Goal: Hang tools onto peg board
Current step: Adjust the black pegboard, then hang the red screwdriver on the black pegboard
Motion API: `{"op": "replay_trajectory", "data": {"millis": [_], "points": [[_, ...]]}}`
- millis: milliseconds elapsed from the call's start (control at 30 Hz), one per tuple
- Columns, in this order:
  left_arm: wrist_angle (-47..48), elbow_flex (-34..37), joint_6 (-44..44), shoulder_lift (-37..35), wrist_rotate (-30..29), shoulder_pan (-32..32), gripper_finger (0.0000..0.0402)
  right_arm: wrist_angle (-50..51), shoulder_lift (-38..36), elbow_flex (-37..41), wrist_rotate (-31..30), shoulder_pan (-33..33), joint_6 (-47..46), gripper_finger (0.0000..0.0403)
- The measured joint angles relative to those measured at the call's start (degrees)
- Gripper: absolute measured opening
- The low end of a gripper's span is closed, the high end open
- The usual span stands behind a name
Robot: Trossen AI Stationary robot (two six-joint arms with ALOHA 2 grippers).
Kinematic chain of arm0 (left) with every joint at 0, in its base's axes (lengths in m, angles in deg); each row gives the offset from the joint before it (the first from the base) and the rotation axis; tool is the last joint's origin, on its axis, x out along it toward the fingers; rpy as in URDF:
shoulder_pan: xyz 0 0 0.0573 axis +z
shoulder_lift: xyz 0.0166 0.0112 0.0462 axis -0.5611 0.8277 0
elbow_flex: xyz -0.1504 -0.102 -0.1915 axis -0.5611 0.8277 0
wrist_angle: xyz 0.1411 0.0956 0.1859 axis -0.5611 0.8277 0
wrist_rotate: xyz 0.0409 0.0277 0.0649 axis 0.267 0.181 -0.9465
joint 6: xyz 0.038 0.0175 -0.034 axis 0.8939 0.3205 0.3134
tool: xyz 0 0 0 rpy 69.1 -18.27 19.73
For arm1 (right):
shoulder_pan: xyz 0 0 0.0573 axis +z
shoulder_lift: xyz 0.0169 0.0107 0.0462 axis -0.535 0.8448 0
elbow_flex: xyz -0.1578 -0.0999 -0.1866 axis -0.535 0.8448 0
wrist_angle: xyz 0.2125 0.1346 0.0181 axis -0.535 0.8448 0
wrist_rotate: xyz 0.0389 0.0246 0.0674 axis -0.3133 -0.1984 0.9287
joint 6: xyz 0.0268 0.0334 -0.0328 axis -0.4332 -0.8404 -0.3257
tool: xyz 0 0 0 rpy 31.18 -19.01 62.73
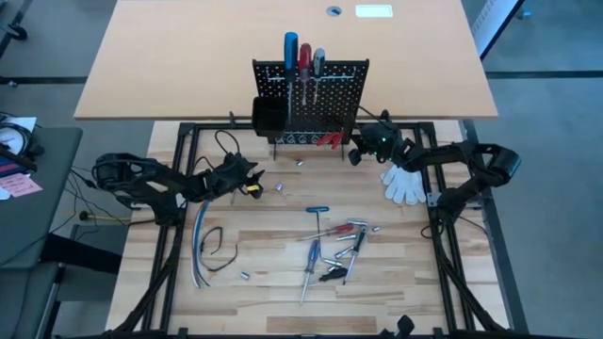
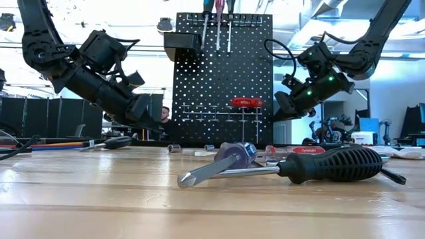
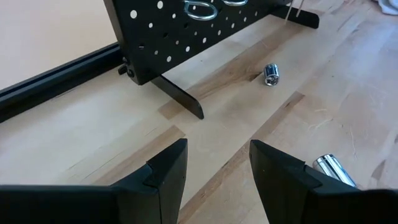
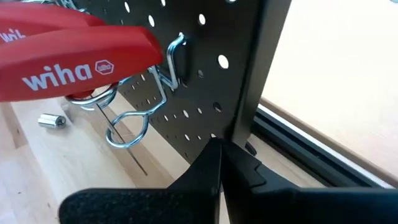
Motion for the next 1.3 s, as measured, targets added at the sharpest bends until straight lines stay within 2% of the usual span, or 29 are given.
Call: {"op": "replay_trajectory", "data": {"millis": [600,733,933,1033,1133,1300], "points": [[0.8,0.0,2.0,0.0,0.0,-1.3,0.0168,0.1,-0.5,0.1,-0.1,-0.8,3.2,0.0012],[7.2,0.0,6.3,-1.8,-1.7,-3.4,0.0168,0.2,-3.8,1.5,-0.2,-0.3,2.4,0.0012],[14.6,0.0,6.9,-6.7,-5.5,-8.6,0.0168,3.1,-13.4,6.2,-0.2,1.1,0.7,0.0012],[14.8,0.0,7.1,-9.4,-5.7,-12.3,0.0168,5.9,-18.6,9.2,-0.2,4.2,0.0,0.0012],[17.2,0.0,6.8,-10.7,-5.8,-18.3,0.0168,8.7,-23.7,12.2,-0.2,9.9,-0.6,0.0012],[20.5,-2.0,1.2,-9.3,-6.6,-30.4,0.0168,10.1,-29.9,15.3,0.0,24.5,-6.3,0.0012]]}}
